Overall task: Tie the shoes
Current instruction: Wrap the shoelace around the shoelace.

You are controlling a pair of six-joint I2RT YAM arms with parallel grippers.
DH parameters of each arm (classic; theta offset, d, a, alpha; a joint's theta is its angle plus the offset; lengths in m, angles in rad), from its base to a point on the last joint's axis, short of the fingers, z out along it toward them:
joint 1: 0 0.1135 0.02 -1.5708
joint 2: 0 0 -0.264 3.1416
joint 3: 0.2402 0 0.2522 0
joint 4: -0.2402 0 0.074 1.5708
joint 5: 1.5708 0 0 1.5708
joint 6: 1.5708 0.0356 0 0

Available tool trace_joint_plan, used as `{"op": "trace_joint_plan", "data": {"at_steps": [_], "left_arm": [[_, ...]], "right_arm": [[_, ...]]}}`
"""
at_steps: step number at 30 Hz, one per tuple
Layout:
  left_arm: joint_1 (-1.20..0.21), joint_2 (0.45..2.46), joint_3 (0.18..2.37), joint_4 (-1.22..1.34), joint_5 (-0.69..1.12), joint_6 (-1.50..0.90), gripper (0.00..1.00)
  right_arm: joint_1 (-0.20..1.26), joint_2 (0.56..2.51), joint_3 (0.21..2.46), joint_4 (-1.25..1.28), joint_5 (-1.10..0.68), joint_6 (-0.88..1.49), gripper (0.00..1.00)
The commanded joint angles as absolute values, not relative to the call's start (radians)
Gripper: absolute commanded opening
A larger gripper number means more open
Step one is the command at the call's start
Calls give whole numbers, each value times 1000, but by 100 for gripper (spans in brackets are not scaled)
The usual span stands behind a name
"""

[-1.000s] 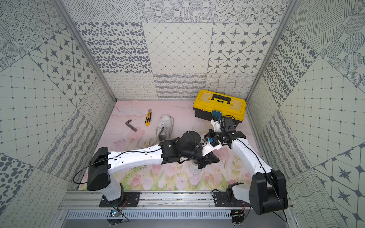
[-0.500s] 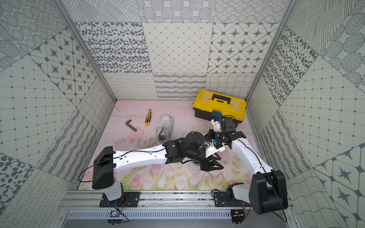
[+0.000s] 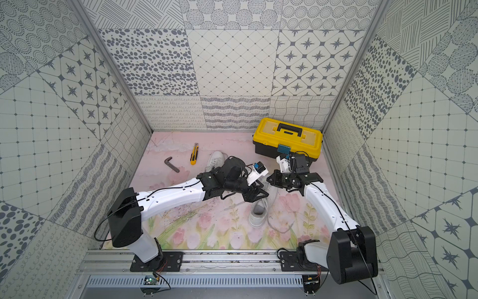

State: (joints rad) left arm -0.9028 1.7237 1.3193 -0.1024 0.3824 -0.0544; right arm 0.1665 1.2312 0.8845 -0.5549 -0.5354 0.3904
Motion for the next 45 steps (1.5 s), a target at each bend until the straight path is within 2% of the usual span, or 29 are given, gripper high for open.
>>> {"op": "trace_joint_plan", "data": {"at_steps": [1, 15, 28, 33, 39, 41, 43, 45], "left_arm": [[-846, 1799, 1360, -108, 398, -70, 57], [-842, 1941, 1432, -33, 502, -118, 58], [-850, 1950, 1449, -5, 507, -134, 34], [-850, 1936, 1451, 1, 500, -132, 32], [-850, 1935, 1460, -5, 495, -125, 10], [-849, 1933, 1459, -11, 491, -119, 1], [-849, 1928, 1452, -11, 486, -116, 0], [-849, 1921, 1438, -5, 482, -115, 0]], "right_arm": [[163, 1187, 891, -553, -551, 408, 0], [167, 1156, 886, -557, -580, 451, 0], [170, 1156, 883, -558, -562, 459, 0], [172, 1162, 881, -560, -561, 457, 0], [172, 1160, 885, -567, -553, 453, 0], [166, 1147, 890, -584, -549, 444, 8], [147, 1118, 891, -604, -547, 438, 16], [124, 1072, 886, -648, -524, 426, 30]]}}
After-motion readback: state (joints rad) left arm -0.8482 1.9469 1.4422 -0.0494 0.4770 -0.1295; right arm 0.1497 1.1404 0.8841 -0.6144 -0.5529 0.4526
